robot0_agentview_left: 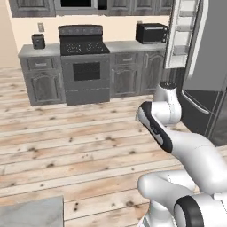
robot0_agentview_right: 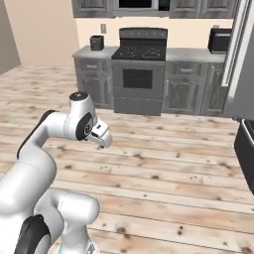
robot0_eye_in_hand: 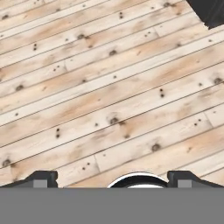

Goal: Gather the garlic and corn from the fridge and place them on a tray on the dining counter. Then gather the steak and fish from the fridge and place them on the other tray.

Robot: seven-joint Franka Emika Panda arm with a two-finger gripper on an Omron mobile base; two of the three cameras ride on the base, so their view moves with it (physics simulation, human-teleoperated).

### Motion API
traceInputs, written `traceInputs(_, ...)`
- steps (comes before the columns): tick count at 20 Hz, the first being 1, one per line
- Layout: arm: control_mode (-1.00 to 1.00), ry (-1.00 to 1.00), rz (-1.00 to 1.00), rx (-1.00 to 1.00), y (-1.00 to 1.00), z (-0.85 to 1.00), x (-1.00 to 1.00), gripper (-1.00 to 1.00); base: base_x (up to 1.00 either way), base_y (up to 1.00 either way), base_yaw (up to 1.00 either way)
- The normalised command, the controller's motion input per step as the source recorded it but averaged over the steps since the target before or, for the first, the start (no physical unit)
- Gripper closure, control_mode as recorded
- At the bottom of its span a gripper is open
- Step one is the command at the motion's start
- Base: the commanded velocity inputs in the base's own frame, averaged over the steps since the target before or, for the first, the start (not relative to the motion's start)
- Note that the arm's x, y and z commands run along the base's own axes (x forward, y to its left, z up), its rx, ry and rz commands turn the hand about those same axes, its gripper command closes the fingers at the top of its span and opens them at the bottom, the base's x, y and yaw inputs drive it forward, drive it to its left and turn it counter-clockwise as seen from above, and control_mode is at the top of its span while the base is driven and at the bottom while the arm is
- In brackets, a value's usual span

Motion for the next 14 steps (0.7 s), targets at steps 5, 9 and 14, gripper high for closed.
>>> traceInputs(5,1.0,0.0,0.0,0.0,0.0,0.0,0.0,-1.0,1.0,0.0,-0.01)
traceInputs(9,1.0,0.0,0.0,0.0,0.0,0.0,0.0,-1.0,1.0,0.03,-0.08)
traceInputs(14,1.0,0.0,0.0,0.0,0.0,0.0,0.0,-1.0,1.0,0.03,-0.09)
